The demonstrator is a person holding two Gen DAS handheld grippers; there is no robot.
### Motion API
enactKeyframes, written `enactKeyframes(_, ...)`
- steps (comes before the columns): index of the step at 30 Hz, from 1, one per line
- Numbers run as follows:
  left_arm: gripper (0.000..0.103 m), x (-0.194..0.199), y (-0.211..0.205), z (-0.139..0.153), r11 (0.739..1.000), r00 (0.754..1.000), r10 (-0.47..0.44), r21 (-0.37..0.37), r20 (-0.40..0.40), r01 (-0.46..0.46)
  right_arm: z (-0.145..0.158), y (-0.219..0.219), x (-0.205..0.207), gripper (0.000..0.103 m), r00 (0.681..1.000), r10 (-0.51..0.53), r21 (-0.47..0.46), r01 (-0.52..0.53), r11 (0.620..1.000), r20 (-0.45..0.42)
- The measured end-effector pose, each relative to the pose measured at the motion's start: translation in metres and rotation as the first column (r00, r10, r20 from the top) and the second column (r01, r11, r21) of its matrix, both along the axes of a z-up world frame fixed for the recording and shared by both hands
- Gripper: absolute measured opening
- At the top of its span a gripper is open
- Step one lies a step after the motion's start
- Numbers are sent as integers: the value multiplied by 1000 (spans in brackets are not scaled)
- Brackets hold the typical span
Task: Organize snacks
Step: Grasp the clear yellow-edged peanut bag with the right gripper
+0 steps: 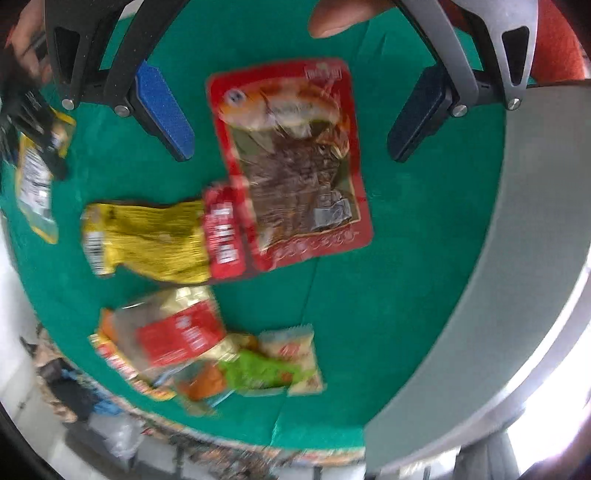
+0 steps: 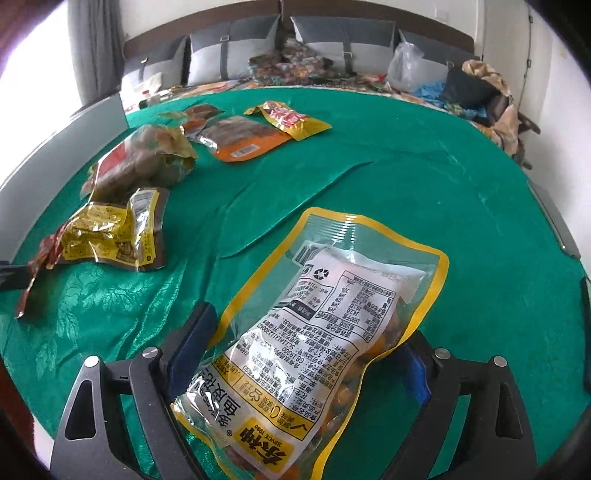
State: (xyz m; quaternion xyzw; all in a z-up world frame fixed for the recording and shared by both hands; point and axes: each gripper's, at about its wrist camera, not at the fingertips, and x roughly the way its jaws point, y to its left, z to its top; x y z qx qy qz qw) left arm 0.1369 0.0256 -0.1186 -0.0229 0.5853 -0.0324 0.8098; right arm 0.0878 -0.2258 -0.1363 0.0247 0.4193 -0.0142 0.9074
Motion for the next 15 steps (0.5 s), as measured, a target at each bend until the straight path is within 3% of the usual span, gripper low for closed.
enactKeyframes(2, 103, 5, 1, -10, 1000, 1000, 9, 23, -24, -8, 0, 0, 0, 91, 1000, 1, 0, -1, 1000, 1)
enactKeyframes(4, 103, 4, 0, -9, 998, 1000, -15, 66, 10, 14, 0, 0, 0, 91, 1000, 1, 0, -1, 1000, 2)
enactKeyframes(12, 103, 15, 5, -6, 998, 999, -20, 63, 45, 17, 0, 0, -2, 91, 1000, 1, -2, -1, 1000, 1)
enactKeyframes(15, 103, 1, 5, -5, 997, 997, -53, 60, 60, 49, 0, 0, -2, 91, 1000, 1, -2, -1, 1000, 1)
